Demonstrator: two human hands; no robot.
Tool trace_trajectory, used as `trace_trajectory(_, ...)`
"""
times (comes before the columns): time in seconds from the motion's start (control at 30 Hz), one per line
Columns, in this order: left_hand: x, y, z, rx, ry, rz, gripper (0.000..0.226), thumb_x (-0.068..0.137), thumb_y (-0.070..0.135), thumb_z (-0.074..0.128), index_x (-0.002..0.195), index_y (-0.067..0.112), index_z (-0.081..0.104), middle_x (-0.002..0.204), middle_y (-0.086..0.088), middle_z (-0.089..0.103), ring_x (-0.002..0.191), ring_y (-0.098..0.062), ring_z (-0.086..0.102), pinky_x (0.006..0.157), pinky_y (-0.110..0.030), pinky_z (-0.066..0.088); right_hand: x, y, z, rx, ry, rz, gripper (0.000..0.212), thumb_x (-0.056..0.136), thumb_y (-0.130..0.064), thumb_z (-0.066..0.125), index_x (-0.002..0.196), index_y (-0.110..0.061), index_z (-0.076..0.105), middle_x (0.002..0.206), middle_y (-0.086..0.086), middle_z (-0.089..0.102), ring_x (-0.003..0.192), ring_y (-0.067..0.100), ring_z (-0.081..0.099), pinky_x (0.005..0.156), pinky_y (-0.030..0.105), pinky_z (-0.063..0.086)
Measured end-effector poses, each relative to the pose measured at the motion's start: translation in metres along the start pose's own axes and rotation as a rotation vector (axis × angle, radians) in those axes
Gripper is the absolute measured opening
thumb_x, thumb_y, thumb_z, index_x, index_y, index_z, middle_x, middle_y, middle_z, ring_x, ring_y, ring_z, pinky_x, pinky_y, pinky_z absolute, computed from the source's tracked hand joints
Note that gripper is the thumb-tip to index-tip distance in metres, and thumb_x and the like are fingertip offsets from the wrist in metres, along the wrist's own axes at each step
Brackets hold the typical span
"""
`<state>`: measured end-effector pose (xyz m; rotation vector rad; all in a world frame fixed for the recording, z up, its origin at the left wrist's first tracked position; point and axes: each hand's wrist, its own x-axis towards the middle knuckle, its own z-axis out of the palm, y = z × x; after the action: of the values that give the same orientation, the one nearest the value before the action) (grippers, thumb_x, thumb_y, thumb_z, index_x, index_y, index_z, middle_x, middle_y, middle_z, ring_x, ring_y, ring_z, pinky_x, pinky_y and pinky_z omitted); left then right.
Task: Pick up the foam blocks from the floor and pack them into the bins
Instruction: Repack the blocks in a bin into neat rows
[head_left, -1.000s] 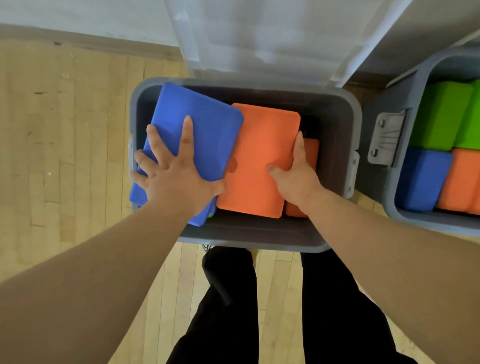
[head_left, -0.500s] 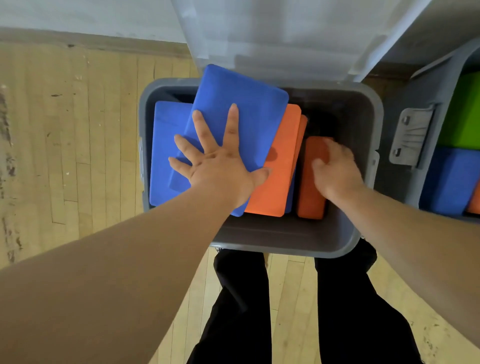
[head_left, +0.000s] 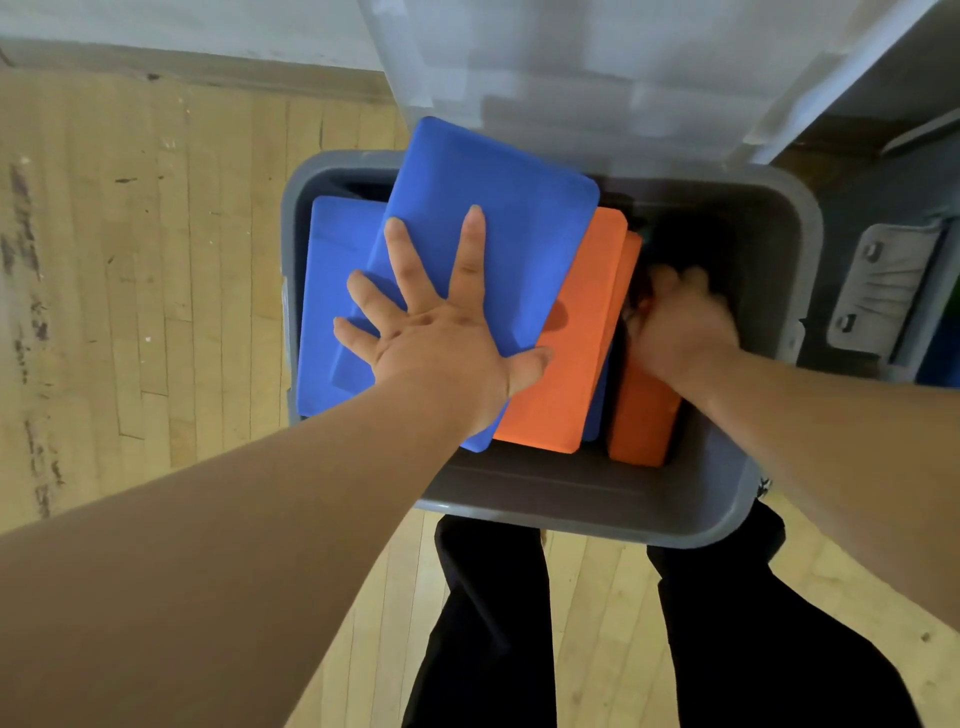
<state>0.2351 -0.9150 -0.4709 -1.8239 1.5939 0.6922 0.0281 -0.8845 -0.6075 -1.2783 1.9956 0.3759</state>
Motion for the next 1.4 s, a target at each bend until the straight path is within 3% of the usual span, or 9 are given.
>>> trace_trajectory(0.13,0.002,0.002,-0.008,-0.007,-0.012,-0.008,0.129,0.072,0.086,0.061,0.132,0.054,-0.049,0.151,-0.010,-0.050,0.147,-0.057,-0.014,0.115,-0.075,0.005,-0.039,0.002,-0.027,0.039,-0.001,0.050,0.071,0.091,-0.044,0.065,0.151,-0.033,0.029,0.138,0.019,0.034,0.110,0.048,0.054,0.091,0.047,0.048)
trace_trajectory(0.27,-0.004,0.002,-0.005,0.008,-0.026,-0.021,0.130,0.072,0.087,0.059,0.129,0.052,-0.053,0.150,-0.010,-0.051,0.148,-0.057,-0.014,0.116,-0.074,0.006,-0.065,0.010,-0.055,0.014,-0.154,0.174,0.096,0.085,-0.053,0.068,0.159,-0.041,0.007,0.145,0.023,0.031,0.126,0.046,0.047,0.101,0.051,0.047)
trace_trajectory(0.43,-0.008,0.001,0.001,0.011,0.001,-0.020,0.131,0.071,0.089,0.058,0.131,0.052,-0.051,0.150,-0.011,-0.050,0.147,-0.058,-0.012,0.116,-0.073,0.008,-0.116,0.025,-0.048,0.148,-0.002,0.156,0.100,0.086,-0.047,0.065,0.154,-0.048,-0.009,0.148,0.014,0.024,0.132,0.041,0.036,0.103,0.054,0.043)
trace_trajectory(0.67,-0.009,0.001,0.005,0.015,0.036,-0.013,0.130,0.070,0.088,0.060,0.135,0.052,-0.047,0.154,-0.010,-0.046,0.147,-0.057,-0.008,0.116,-0.073,0.010,-0.180,0.044,0.013,0.116,-0.134,0.164,0.108,0.087,-0.059,0.068,0.154,-0.039,-0.015,0.137,0.015,0.024,0.102,0.036,0.056,0.077,0.042,0.052)
trace_trajectory(0.87,-0.011,-0.001,0.010,0.017,0.076,-0.006,0.129,0.071,0.087,0.060,0.136,0.052,-0.046,0.156,-0.011,-0.043,0.147,-0.058,-0.005,0.116,-0.073,0.012,-0.150,0.036,-0.008,0.155,-0.041,0.177,0.086,0.092,-0.050,0.067,0.153,-0.041,0.006,0.136,0.016,0.037,0.086,0.025,0.043,0.067,0.037,0.043)
trace_trajectory(1.07,-0.011,-0.002,0.012,-0.007,0.096,0.011,0.129,0.070,0.088,0.060,0.139,0.052,-0.043,0.157,-0.011,-0.042,0.147,-0.058,-0.006,0.115,-0.074,0.010,-0.138,0.031,0.010,0.026,-0.189,0.210,0.106,0.092,-0.050,0.068,0.154,-0.046,-0.018,0.132,0.014,0.033,0.079,0.026,0.047,0.071,0.039,0.045)
trace_trajectory(1.27,-0.010,-0.004,0.014,-0.030,0.120,0.028,0.127,0.070,0.089,0.059,0.139,0.054,-0.041,0.158,-0.010,-0.042,0.147,-0.058,-0.008,0.114,-0.075,0.009,-0.120,0.018,0.033,-0.022,-0.318,0.311,0.123,0.089,-0.051,0.073,0.150,-0.042,-0.033,0.136,0.013,0.029,0.110,0.036,0.057,0.071,0.044,0.047)
trace_trajectory(1.33,-0.011,-0.004,0.014,-0.051,0.129,0.040,0.126,0.070,0.089,0.059,0.139,0.055,-0.041,0.158,-0.009,-0.042,0.147,-0.059,-0.009,0.113,-0.076,0.008,-0.117,0.019,0.016,-0.085,-0.322,0.272,0.115,0.089,-0.047,0.071,0.155,-0.037,-0.022,0.130,0.014,0.041,0.109,0.037,0.060,0.075,0.044,0.050)
trace_trajectory(1.4,-0.014,-0.005,0.014,-0.059,0.141,0.052,0.125,0.070,0.087,0.060,0.140,0.055,-0.039,0.158,-0.009,-0.041,0.147,-0.059,-0.009,0.113,-0.076,0.008,-0.111,0.020,-0.012,-0.179,-0.298,0.151,0.086,0.091,-0.047,0.066,0.158,-0.028,0.015,0.122,0.013,0.052,0.108,0.037,0.060,0.085,0.046,0.052)
